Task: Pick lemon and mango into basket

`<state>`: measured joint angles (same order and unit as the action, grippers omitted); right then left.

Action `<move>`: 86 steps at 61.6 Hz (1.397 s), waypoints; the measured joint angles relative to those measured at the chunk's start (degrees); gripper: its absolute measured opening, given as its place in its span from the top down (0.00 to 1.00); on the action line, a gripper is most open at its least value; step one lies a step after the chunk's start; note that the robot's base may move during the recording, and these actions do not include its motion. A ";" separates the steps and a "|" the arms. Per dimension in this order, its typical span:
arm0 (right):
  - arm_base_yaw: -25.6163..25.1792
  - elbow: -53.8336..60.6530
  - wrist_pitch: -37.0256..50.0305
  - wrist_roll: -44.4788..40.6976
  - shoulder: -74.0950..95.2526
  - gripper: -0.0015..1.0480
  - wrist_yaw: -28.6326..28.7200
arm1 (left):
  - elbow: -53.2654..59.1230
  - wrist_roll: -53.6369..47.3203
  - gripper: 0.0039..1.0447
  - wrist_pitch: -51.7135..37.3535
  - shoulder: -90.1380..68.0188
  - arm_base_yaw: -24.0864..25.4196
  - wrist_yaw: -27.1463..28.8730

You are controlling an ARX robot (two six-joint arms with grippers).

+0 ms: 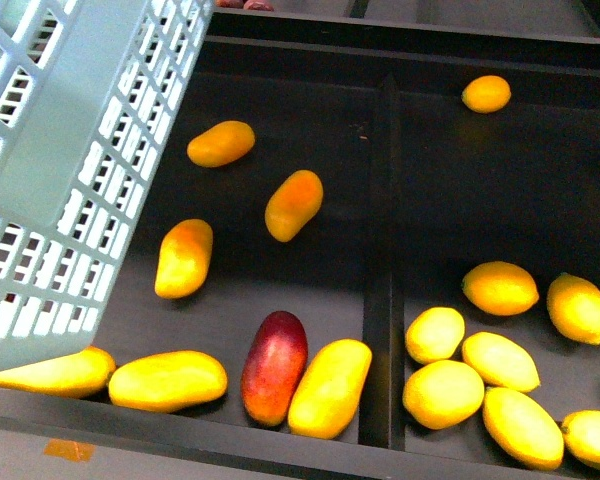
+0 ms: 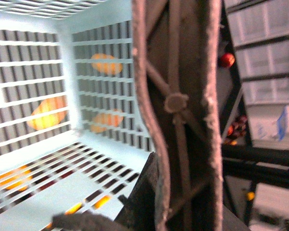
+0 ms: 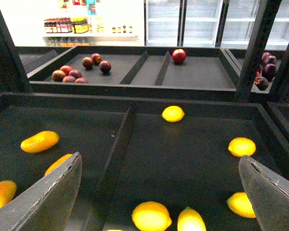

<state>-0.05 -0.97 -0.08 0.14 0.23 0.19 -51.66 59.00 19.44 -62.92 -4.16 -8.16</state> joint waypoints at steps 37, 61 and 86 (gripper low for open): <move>0.02 0.00 0.00 0.02 0.00 0.08 -0.17 | -13.88 -2.99 0.95 -15.52 -25.00 -23.61 -4.92; 0.00 0.00 0.00 0.02 0.00 0.08 -0.17 | -14.86 -0.33 0.95 -17.94 -25.40 -28.26 -6.75; 0.90 -4.55 -11.61 6.56 5.99 0.08 -3.96 | -14.86 -0.63 0.95 -17.94 -25.46 -27.67 -5.35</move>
<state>0.84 -5.52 -11.68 6.70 6.22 -3.77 -66.52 58.37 1.50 -88.38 -31.83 -13.52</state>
